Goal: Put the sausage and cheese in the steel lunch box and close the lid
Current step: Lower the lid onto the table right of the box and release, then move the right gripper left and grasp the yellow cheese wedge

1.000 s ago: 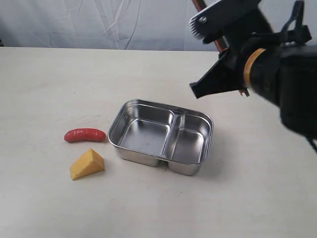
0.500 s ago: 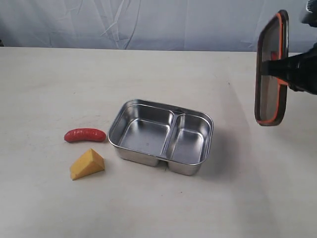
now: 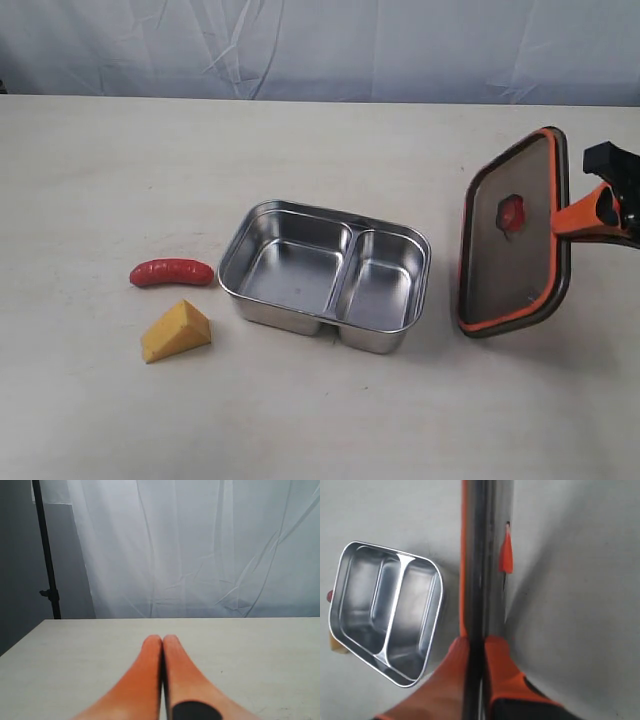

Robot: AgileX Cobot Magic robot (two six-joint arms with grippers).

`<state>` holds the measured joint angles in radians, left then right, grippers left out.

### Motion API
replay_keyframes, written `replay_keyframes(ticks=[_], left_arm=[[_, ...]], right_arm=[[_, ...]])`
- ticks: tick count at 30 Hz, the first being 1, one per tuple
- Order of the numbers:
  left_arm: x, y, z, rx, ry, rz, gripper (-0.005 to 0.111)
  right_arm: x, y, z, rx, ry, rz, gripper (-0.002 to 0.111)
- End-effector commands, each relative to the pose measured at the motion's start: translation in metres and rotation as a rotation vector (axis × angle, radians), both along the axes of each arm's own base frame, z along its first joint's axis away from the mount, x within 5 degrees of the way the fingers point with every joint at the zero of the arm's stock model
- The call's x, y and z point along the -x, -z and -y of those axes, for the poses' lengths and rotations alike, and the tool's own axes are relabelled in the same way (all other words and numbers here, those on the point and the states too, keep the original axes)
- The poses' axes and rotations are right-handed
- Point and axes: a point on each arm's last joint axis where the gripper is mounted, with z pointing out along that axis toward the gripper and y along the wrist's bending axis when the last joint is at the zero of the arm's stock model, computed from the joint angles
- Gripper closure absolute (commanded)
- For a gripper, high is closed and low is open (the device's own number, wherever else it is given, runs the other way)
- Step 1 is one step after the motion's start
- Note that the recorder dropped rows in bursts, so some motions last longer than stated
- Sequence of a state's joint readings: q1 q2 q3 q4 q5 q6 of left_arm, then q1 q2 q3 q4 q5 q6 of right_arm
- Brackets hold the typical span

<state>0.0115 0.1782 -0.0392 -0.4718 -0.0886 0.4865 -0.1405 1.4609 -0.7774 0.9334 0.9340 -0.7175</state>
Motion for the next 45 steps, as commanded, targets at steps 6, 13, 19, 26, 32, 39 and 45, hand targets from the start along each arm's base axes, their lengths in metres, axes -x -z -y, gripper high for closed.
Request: replay_keyframes(ticks=[6,13,19,26,32,39,45], left_arm=[[0.001,-0.001,0.000,0.001,0.000,0.015,0.107],[0.001,-0.001,0.000,0.001,0.000,0.015,0.107],[0.001,-0.001,0.000,0.001,0.000,0.015,0.107],[0.001,-0.001,0.000,0.001,0.000,0.015,0.107],[0.001,-0.001,0.000,0.001,0.000,0.015,0.107],[0.001,-0.001,0.000,0.001,0.000,0.015,0.107],[0.001,-0.001,0.000,0.001,0.000,0.015,0.107]], right_arm=[[-0.005,0.027,0.014,0.138,-0.009,-0.126,0.109],[-0.009,0.043,0.021,0.213,0.007,-0.180,0.109],[-0.016,0.050,0.032,0.345,0.017,-0.104,0.109],[-0.021,0.056,0.034,0.354,0.040,-0.100,0.071],[-0.028,0.038,0.024,0.214,0.044,-0.141,0.062],[-0.013,-0.015,-0.030,0.116,-0.196,-0.020,0.082],[0.014,-0.043,-0.128,0.143,-0.527,0.236,0.077]])
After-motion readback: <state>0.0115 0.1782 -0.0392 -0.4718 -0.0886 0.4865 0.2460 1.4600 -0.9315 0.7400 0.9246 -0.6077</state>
